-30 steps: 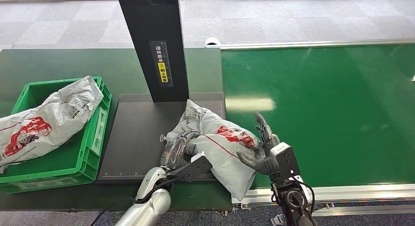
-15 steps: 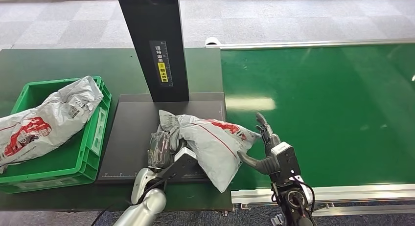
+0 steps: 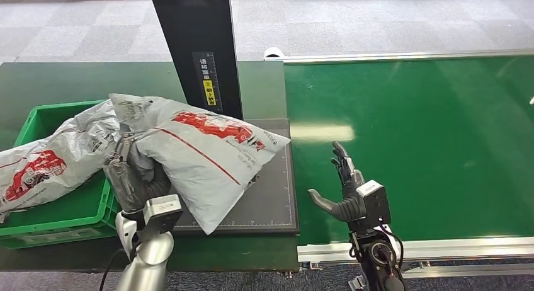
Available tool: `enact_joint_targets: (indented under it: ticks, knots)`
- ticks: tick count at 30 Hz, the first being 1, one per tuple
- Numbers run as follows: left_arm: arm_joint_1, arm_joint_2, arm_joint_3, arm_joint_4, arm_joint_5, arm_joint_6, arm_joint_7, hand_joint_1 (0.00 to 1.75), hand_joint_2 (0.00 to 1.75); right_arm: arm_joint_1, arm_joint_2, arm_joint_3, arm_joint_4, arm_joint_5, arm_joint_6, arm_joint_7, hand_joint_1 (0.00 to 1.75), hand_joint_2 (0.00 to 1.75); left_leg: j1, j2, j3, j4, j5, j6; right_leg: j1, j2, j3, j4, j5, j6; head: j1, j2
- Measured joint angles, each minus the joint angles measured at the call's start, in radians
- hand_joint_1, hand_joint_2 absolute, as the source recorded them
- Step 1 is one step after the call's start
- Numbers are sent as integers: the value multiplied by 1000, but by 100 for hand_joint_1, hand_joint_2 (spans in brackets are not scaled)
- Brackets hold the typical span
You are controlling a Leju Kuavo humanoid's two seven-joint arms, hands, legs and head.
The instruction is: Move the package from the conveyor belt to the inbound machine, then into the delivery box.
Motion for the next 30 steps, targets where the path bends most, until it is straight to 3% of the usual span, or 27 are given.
enact_joint_targets:
  ticks: [13, 16, 25, 30]
  knots:
    - [-9, -11, 128, -167, -90, 0, 0, 175, 175, -11, -4, 0, 21, -6, -8, 0, 0, 175, 0, 0, 0, 0, 0, 0, 0, 0, 0, 0, 0, 0, 0, 0]
    - [-61, -11, 240, -173, -201, 0, -1, 175, 175, -11, -4, 2, 29, -6, -14, 0, 0, 175, 0, 0, 0, 0, 0, 0, 0, 0, 0, 0, 0, 0, 0, 0]
    - [-274, 0, 752, -12, -539, 0, 10, 175, 175, -5, -5, 2, 37, 1, -44, 8, 0, 175, 0, 1, 0, 0, 2, -2, 0, 1, -1, 2, 0, -1, 0, 0]
    - [-322, 7, 908, 54, -570, 0, 15, 175, 175, 2, -7, 1, 37, 1, -49, 9, 0, 175, 0, 0, -1, 0, 2, -2, 0, 2, -2, 2, 1, -1, 0, 0]
